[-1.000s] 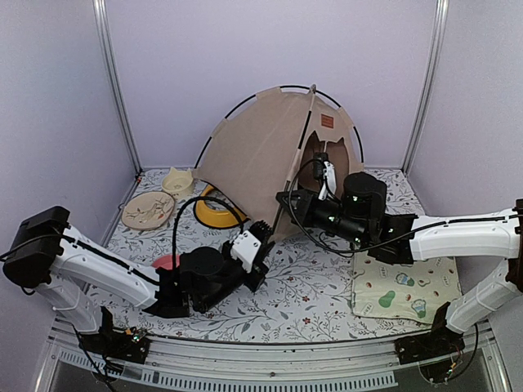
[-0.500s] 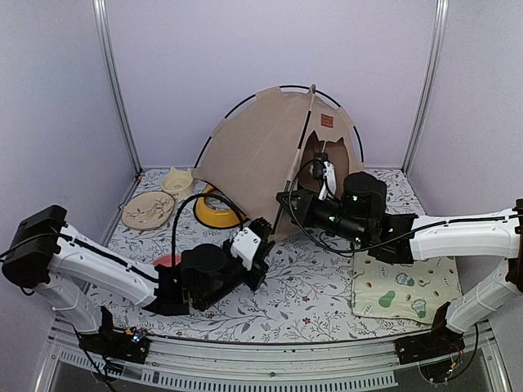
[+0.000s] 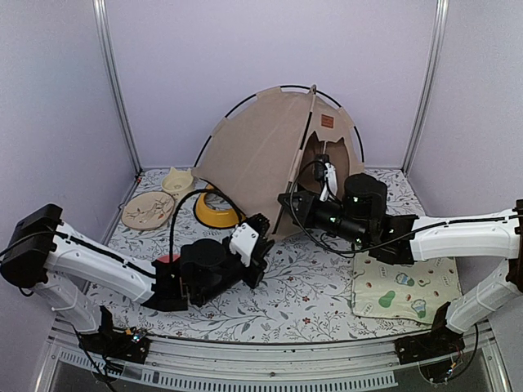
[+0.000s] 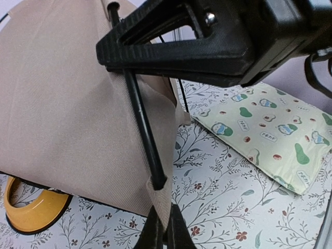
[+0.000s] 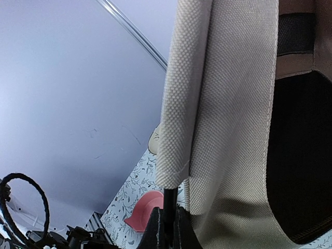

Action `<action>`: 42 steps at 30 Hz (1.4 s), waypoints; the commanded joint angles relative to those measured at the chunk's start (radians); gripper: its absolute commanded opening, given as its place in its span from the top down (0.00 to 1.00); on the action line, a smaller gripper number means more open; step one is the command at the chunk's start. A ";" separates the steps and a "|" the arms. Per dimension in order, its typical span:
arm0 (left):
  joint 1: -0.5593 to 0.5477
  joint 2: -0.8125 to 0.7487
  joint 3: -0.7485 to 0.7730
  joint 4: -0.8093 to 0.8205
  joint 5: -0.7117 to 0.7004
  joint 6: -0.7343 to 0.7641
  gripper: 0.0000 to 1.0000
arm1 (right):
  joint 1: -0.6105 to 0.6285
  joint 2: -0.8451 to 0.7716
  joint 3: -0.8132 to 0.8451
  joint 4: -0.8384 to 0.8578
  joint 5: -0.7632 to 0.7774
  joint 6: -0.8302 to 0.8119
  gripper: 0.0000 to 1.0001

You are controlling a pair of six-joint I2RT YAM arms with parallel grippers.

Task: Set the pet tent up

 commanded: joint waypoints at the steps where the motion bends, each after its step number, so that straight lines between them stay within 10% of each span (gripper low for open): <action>1: -0.006 -0.043 0.021 -0.001 0.076 -0.015 1.00 | -0.029 -0.019 -0.013 -0.014 0.059 -0.012 1.00; 18: 0.047 -0.082 0.074 -0.073 0.180 -0.110 0.99 | 0.005 -0.001 -0.003 -0.039 0.088 -0.064 1.00; 35: 0.116 -0.213 0.087 -0.158 0.180 -0.177 0.76 | 0.031 0.079 0.100 -0.079 0.041 -0.108 1.00; 42: 0.211 -0.268 0.079 -0.247 0.180 -0.262 0.69 | 0.031 0.066 0.166 -0.162 0.003 -0.150 0.55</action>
